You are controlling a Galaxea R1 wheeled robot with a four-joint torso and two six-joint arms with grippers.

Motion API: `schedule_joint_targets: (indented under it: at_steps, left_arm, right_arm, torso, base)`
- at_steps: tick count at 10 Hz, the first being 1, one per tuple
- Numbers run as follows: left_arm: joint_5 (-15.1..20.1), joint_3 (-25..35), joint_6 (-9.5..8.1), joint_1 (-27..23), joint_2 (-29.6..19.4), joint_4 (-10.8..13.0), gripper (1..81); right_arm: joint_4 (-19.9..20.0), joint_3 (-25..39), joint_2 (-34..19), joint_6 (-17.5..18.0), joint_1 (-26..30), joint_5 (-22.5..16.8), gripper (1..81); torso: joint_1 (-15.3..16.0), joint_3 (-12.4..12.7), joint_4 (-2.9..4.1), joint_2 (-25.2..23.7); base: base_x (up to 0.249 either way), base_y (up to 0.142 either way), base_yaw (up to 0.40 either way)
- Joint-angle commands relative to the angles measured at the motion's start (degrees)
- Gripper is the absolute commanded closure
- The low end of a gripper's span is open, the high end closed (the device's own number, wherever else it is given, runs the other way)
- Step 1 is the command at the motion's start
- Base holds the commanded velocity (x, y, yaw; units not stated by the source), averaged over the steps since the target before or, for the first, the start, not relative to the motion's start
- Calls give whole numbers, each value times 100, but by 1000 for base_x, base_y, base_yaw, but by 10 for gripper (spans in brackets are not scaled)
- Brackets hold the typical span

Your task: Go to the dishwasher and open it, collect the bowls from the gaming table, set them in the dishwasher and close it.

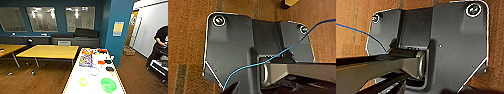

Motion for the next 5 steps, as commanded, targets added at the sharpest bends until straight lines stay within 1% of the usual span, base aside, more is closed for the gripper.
schedule_joint_targets:
  at_steps: [1,3,5]
  left_arm:
    - [265,27,32,-173,-49,-6,10]
    - [265,27,32,-173,-40,-15,10]
    - [274,27,32,-173,-40,-15,10]
  right_arm:
    - [-37,23,-6,21,275,-351,10]
    - [-37,23,-6,21,266,-351,10]
    - [-37,23,-6,21,249,-342,10]
  torso:
    - [0,0,0,0]
    - [0,0,0,0]
    - [0,0,0,0]
  base:
    - [0,0,0]
    - [0,0,0]
    - [0,81,0]
